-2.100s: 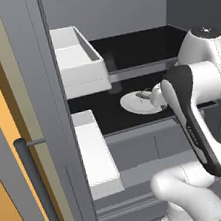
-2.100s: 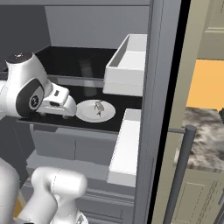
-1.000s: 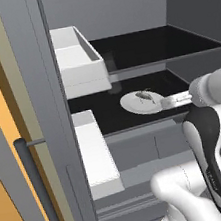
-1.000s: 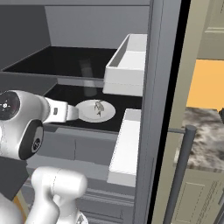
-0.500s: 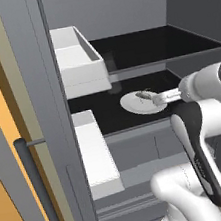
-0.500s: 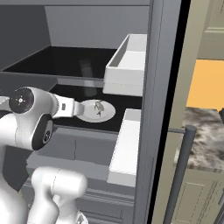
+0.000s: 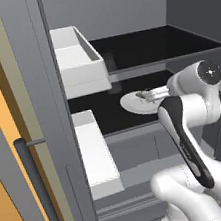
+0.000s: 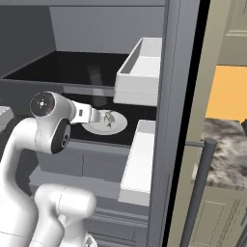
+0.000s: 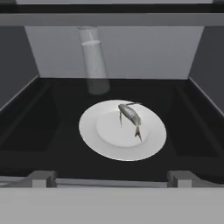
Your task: Retrieve the fish from the fridge and place it on the saucepan with marinade on the stove.
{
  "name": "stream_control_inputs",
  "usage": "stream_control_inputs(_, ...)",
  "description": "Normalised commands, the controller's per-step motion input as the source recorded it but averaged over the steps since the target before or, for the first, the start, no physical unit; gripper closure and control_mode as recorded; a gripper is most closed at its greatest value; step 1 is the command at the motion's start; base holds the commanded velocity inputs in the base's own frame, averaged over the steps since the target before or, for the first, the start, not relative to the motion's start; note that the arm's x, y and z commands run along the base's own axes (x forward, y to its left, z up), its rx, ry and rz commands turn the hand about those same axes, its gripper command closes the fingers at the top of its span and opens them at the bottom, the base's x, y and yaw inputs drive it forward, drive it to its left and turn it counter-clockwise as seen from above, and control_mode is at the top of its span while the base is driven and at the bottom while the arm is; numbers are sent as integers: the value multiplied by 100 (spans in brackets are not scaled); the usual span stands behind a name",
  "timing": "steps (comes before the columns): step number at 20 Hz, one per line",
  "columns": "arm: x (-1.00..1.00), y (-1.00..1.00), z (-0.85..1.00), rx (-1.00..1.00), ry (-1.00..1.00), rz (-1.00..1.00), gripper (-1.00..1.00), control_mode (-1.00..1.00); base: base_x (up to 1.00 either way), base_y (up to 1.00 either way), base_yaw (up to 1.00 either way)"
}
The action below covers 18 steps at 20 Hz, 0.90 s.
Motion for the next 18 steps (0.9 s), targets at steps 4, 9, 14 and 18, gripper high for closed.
stream_control_inputs(4,38,-12,-39,0,0,0,-100,-100,0,0,0)
stream_control_inputs(9,40,-13,-19,0,0,0,-100,-100,0,0,0)
stream_control_inputs(14,36,-15,-6,0,0,0,-100,-100,0,0,0)
stream_control_inputs(18,22,-11,-1,0,3,0,-100,-100,0,0,0)
